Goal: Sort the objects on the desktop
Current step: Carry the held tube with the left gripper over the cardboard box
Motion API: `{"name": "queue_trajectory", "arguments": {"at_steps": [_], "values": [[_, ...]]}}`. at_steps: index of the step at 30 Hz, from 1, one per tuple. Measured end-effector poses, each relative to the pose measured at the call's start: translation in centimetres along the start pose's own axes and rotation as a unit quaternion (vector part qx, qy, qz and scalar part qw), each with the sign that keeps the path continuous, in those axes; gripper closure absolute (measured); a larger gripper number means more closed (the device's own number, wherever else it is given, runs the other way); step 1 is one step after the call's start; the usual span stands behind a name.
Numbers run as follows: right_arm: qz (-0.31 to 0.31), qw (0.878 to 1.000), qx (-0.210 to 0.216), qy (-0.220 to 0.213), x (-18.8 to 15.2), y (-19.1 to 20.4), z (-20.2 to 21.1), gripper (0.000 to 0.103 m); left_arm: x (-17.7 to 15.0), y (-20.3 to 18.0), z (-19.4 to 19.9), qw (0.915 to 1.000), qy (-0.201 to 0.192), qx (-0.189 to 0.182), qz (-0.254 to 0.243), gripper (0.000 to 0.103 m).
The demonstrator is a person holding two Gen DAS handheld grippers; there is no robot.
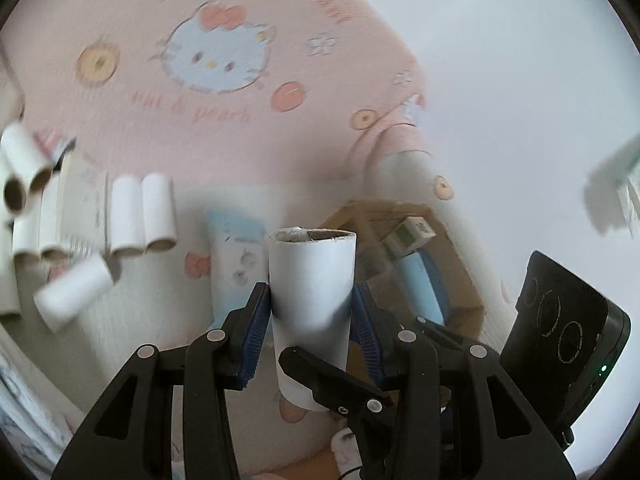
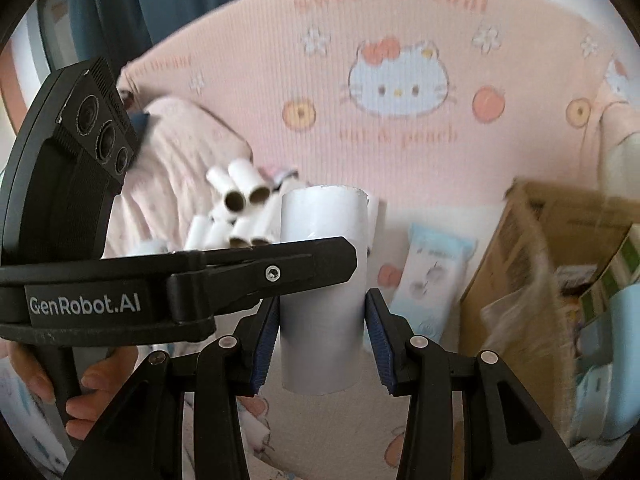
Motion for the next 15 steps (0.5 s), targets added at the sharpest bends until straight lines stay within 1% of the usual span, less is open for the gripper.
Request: {"name": "queue_trajectory", "arguments": {"at_steps": [4,10,15], "values": [[0.000,1.000,-0.003,-0.023,1.3,-0.5,1.8,0.062,1.1,-1.8,0.0,0.9996,-0.002,-0.008,-0.028,0.057],[-0.051,0.997,0.031,-0.044,2.8,-3.0,3.9,0.062,2.4,-4.2,-1.2,0.9986,0.006,-0.033,-0.041,0.057],[-0.052,0.997,0.028,-0.057,4.2,-4.4,5.6,0.062,3.2,-6.9,-2.4,0.9960,0.012,-0.046,-0.075,0.057]]}}
Point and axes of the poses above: each gripper's, at about its wrist camera, not at the fingertips, and z roughly against the way its jaws point, y to its left, x to its top, the point moved 4 cm from there along -z, roughly the way its jaws point, and after that the axes turned 13 degrees about -y, right-handed, at the moved point
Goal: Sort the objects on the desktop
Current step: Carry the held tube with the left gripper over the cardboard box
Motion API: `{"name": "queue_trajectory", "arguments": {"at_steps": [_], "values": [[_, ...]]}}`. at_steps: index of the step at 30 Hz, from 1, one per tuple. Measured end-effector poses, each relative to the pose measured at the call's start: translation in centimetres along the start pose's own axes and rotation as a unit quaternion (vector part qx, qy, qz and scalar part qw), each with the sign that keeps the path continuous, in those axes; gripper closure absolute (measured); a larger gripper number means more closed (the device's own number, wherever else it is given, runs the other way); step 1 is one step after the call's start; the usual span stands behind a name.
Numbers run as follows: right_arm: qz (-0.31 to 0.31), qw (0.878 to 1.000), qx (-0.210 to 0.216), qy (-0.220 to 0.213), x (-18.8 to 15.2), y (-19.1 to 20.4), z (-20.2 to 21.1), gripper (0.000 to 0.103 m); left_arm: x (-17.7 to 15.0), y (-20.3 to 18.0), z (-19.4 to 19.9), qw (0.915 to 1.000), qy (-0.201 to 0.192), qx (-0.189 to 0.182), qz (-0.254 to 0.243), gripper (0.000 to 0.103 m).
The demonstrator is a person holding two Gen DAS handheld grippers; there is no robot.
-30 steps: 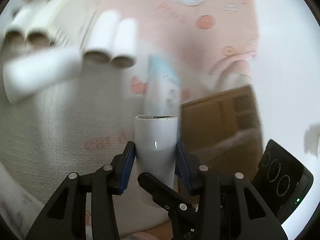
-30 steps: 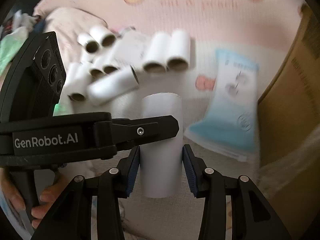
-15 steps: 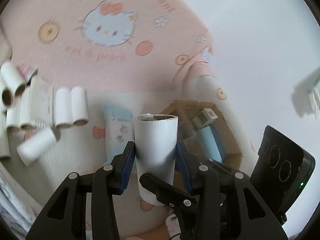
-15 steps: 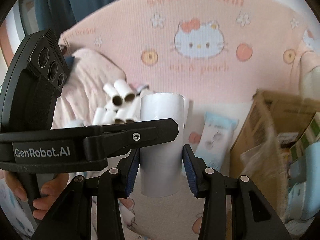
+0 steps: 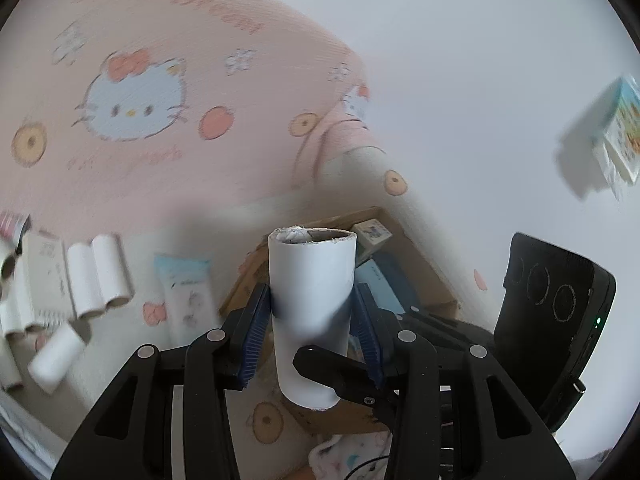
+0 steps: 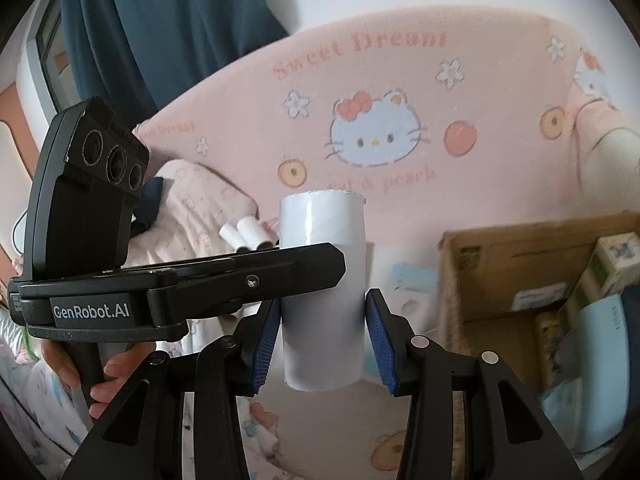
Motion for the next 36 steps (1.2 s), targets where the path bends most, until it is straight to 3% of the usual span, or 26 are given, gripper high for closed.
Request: {"name": "queue_trajectory", "arguments": {"at_steps": [6,13,18,23,31,36], "values": [[0.004,1.000,-0.017,0.000,1.4,-2.3,2.2,0.062,0.7,-2.4,-2.8,0.9993,0.026,-0.020,-0.016,0.057],[0.036,0.997,-0.068,0.006,2.0,-5.0,2.8,0.062,0.1,-4.7,-6.4,0.9972,0.053,0.002,-0.053,0.057],[0.031,0.995,-0.087,0.024,2.0,-7.6,2.7,0.063,-0.4,-5.0,-8.8,0.9960,0.075,-0.001,-0.049,0.057],[0.014,0.995,-0.094,0.034,2.2,-9.9,2.7,0.063,-0.5,-5.1,-11.2,0.9939,0.106,-0.004,-0.033,0.057],[-0.060,0.994,-0.074,0.055,2.4,-14.3,1.6,0.063,-1.0,-5.0,-14.2,0.9880,0.142,0.020,-0.058,0.056],[-0.073,0.992,-0.070,0.078,1.8,-15.4,0.4,0.063,-1.5,-4.2,-15.2,0.9844,0.165,0.023,-0.056,0.056]]}}
Point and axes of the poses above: each gripper's, at about its wrist camera, not at the fingertips, and z roughly against the way its jaws point, y to its left, x to its top, the point moved 4 cm from there along -z, roughly the way its jaws point, and after that the axes turned 13 degrees about -y, right-handed, at the moved point
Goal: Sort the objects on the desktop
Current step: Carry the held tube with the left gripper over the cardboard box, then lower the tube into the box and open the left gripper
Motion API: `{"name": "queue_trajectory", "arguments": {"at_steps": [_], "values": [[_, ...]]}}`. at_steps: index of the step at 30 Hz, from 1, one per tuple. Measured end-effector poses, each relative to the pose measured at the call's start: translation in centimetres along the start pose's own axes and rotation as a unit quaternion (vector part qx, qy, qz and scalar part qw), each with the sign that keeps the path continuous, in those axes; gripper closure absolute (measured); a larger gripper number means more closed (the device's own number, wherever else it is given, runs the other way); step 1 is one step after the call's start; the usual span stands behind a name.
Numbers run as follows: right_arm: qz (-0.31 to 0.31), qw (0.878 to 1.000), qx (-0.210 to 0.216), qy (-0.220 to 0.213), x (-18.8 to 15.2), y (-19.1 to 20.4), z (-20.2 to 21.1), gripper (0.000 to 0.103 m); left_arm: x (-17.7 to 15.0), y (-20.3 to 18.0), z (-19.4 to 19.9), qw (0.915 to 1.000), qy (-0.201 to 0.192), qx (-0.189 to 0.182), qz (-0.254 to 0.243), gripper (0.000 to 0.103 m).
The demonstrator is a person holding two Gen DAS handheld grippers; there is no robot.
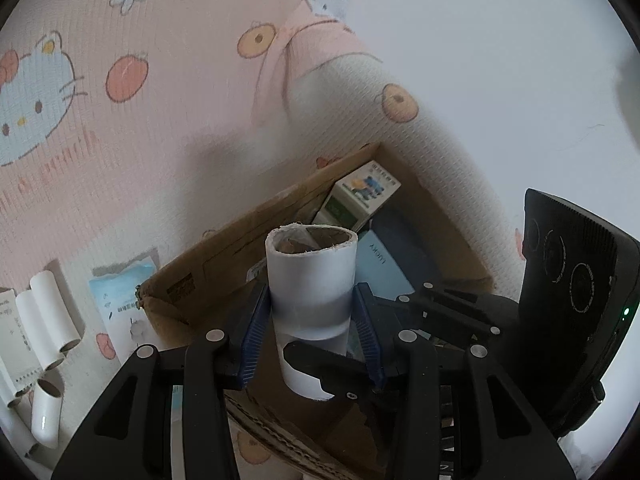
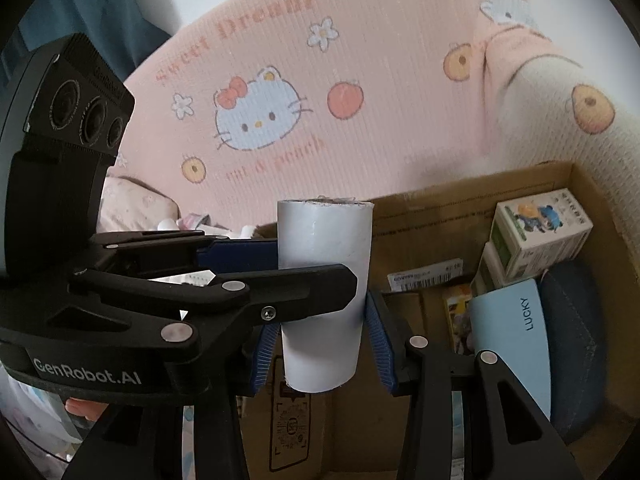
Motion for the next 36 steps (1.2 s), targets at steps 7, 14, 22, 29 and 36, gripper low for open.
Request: {"name": "queue_trajectory", "arguments": {"at_steps": [7,14,22,29,36], "values": [[-0.009,0.999,0.005,0.043,-0.3,-0.6,-2.1,0.063,-0.8,1.3,-1.4,0.9997,0.023,0.002,0.000,0.056],[-0.007,0.997,0.006,0.083,-0.9,-0.9,-3.8,0.063,-1.2,2.2,-2.2,0.9991,0.040,0.008,0.002,0.053],[-0.022,0.990,-0.005,0.137,-2.6,-2.1,-5.7,0.063,-0.7,2.7,-2.8,0.9995,0.029,0.009,-0.011,0.092],[-0.058,0.973,-0.018,0.225,-4.4,-2.9,-8.5,0.063,-1.3,2.8,-3.0,0.9987,0.020,-0.004,-0.046,0.095],[-0.077,0.958,-0.017,0.276,-5.8,-3.8,-11.1,0.063,-0.5,3.5,-1.8,0.9988,0.000,-0.009,-0.048,0.095]]}}
Point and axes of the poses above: each gripper's, at about its wrist camera, not at the fingertips, and z roughly against the way its jaws point, y to its left, x to its top, the point moved 4 cm from there along -z, roughly the way its jaws point, and after that the axes turned 13 degrees about -y, right-handed, at the moved point
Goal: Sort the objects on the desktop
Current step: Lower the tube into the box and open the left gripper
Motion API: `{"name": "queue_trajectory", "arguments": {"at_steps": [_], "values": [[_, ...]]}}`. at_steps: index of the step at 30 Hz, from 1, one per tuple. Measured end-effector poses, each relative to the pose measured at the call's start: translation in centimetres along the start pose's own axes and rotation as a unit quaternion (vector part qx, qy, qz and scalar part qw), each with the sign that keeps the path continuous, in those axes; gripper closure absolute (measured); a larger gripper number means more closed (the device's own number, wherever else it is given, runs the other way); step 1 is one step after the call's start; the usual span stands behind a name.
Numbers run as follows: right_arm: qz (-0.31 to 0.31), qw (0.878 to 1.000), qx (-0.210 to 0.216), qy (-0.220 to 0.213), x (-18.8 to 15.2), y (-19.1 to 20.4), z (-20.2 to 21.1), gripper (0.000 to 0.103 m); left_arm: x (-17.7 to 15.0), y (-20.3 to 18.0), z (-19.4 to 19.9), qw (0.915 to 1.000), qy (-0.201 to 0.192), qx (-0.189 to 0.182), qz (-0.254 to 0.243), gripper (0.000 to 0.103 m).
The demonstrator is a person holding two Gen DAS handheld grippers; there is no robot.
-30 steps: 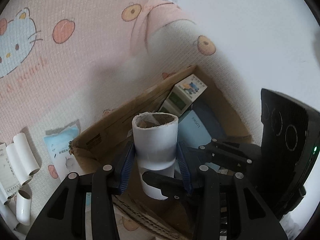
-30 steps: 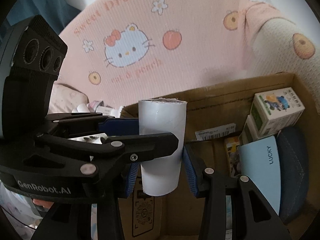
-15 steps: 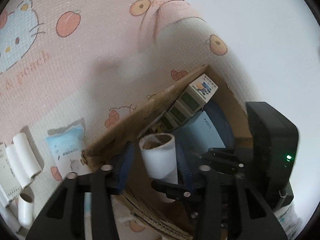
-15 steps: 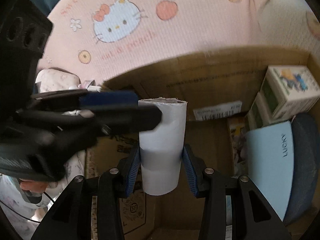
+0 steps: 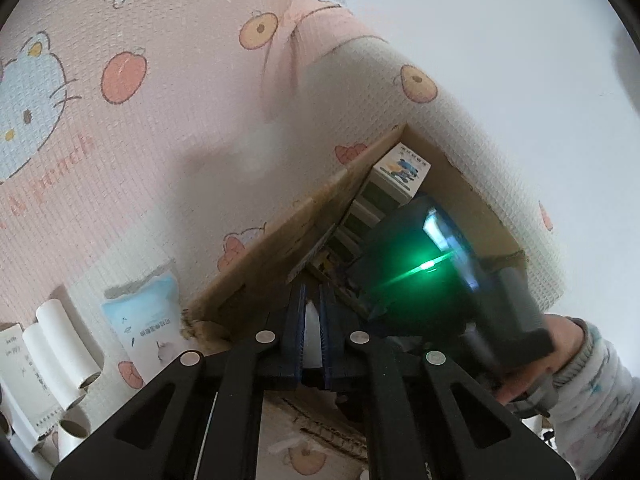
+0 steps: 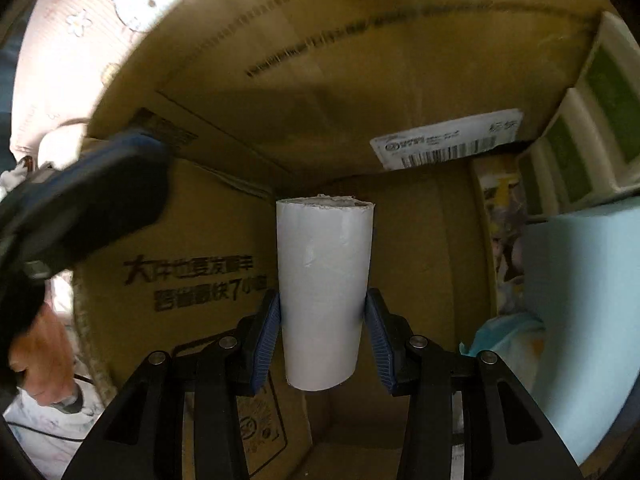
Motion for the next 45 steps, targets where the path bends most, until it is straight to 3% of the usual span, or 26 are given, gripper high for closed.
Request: {"name": "queue_trajectory", "arguments": {"at_steps": [5,11,15,19,24,28,37,45], "values": [[0.001,0.999,-0.004,0.047,-0.1,-0.1,-1.9,0.063,0.2,0.5,0.1,0.9999,-0.007,-0.007,0.011,0.095],[0.020,0.997,-0.025,0.065,0.5,-0.1,-3.1,0.063,0.0,0.4,-0.4,0.9999,-0.006,-0.004,0.010,0.098],[-0.004,0.995,-0.018,0.096,0.8,-0.9,-4.6,0.063,0.1,0.5,-0.2,0.9998,-0.006,-0.011,0.018,0.098],[-0.026,0.995,0.002,0.100,0.7,-1.4,-5.7,0.064,0.2,0.8,0.1,0.9996,-0.009,-0.011,0.023,0.098],[-0.041,0.993,-0.003,0.111,0.3,-1.9,-5.9,0.064,0.2,1.0,0.4,0.9995,-0.008,-0.012,0.027,0.098],[-0.061,0.993,0.029,0.101,0.8,-1.4,-4.1,0.063,0.3,1.0,0.8,0.9992,-0.009,-0.014,0.037,0.097],[-0.008,1.000,-0.014,0.019,2.2,1.2,3.2,0.063,0.5,-0.6,2.7,0.9988,-0.025,-0.026,0.033,0.096],[0.052,0.996,-0.065,-0.038,2.5,3.0,9.0,0.063,-0.1,-2.1,4.7,0.9991,-0.034,-0.020,0.013,0.096]]}}
Point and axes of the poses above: each gripper's, at about its wrist camera, not at the fingertips, and z roughly against the way its jaws point, y to its left, x to its top, the point moved 4 cm from there along -z, roughly the way its jaws point, and after that the axes turned 13 degrees about -y, right-handed, at the moved point
